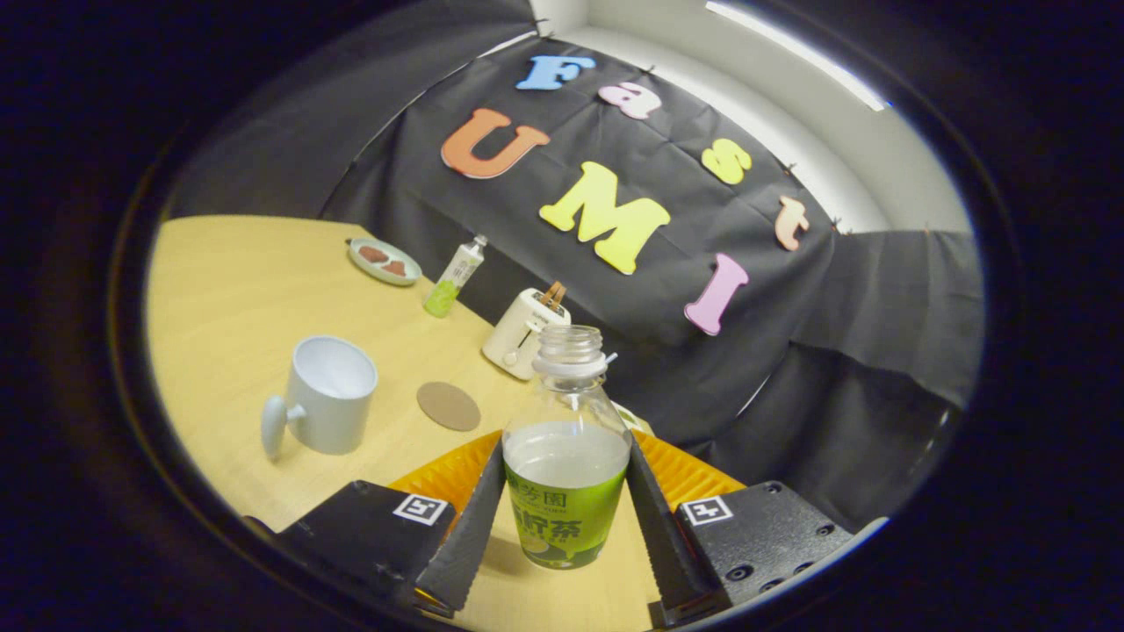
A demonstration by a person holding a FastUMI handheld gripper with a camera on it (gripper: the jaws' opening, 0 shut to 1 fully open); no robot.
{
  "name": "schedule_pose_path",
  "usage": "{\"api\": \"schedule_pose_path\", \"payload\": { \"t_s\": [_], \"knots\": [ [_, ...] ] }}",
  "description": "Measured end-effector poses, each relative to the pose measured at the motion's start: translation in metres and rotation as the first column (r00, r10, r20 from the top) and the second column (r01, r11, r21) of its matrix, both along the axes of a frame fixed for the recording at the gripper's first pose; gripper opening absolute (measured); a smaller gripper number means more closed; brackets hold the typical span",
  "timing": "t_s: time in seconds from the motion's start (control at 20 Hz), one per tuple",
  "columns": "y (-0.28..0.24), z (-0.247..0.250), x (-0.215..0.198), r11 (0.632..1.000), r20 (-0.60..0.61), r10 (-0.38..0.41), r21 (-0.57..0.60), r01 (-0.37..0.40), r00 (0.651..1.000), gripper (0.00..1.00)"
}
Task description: Take the bottle from table, then pour the juice into the cup, finally place the bottle on the coaster
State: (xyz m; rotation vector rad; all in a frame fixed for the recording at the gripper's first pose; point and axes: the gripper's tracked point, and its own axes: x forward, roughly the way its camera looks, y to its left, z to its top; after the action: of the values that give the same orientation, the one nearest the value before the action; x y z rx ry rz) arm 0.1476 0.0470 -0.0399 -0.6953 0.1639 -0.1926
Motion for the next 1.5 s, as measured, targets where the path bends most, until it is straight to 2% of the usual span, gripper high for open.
{"api": "schedule_pose_path", "payload": {
  "t_s": [0.2,0.6,0.85,1.05,1.2,1.5],
  "knots": [
    [0.008,-0.008,0.003,0.987,0.011,-0.04,-0.154,0.041,0.999,0.82],
    [0.011,-0.017,0.016,0.95,-0.046,-0.124,-0.295,0.105,0.991,0.82],
    [0.019,-0.019,0.019,0.922,-0.068,-0.126,-0.377,0.092,0.99,0.82],
    [0.026,-0.019,0.029,0.888,-0.103,-0.139,-0.454,0.078,0.985,0.82],
    [0.029,-0.016,0.049,0.848,-0.137,-0.144,-0.528,0.051,0.98,0.82],
    [0.039,-0.008,0.057,0.775,-0.144,-0.156,-0.631,0.031,0.977,0.82]
  ]
}}
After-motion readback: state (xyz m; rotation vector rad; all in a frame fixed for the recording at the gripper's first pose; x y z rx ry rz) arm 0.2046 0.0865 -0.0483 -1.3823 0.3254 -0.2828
